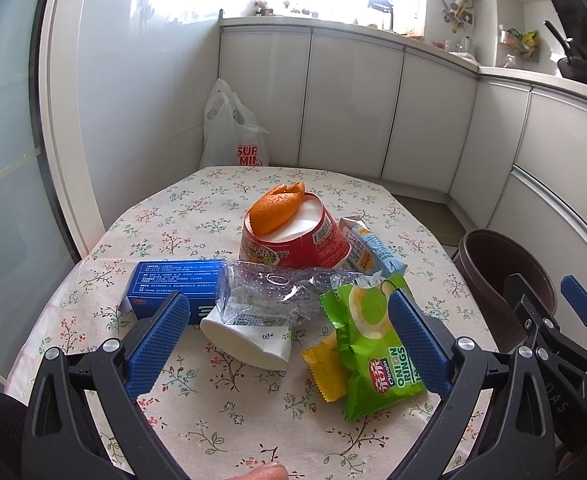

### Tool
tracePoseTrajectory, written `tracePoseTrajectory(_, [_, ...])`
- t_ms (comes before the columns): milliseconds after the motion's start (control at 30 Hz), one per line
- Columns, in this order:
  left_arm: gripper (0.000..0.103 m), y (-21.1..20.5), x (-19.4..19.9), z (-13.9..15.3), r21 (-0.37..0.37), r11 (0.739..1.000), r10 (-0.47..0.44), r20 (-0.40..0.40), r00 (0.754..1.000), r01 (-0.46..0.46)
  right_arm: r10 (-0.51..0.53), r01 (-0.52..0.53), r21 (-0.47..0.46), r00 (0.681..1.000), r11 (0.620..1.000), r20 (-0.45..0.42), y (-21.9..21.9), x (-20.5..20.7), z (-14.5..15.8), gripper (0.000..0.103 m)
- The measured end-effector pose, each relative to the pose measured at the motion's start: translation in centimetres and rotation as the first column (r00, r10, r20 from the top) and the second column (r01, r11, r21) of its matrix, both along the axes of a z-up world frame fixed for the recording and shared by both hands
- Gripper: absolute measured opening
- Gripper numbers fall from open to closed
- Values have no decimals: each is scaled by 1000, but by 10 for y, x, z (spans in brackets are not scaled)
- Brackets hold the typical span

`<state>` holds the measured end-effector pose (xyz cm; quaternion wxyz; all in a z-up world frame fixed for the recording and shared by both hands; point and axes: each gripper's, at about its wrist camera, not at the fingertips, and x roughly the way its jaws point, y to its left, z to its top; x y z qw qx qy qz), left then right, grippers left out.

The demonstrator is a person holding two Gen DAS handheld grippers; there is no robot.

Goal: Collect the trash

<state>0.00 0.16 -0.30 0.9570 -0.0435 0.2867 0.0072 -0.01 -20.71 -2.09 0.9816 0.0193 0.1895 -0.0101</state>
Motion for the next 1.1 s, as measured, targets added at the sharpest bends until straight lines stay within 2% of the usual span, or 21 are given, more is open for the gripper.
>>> tracePoseTrajectory(1100, [97, 2, 2, -3, 6, 1000, 7, -8, 1000, -7, 2, -2, 1, 1000, 1000, -1, 0, 1, -1, 96])
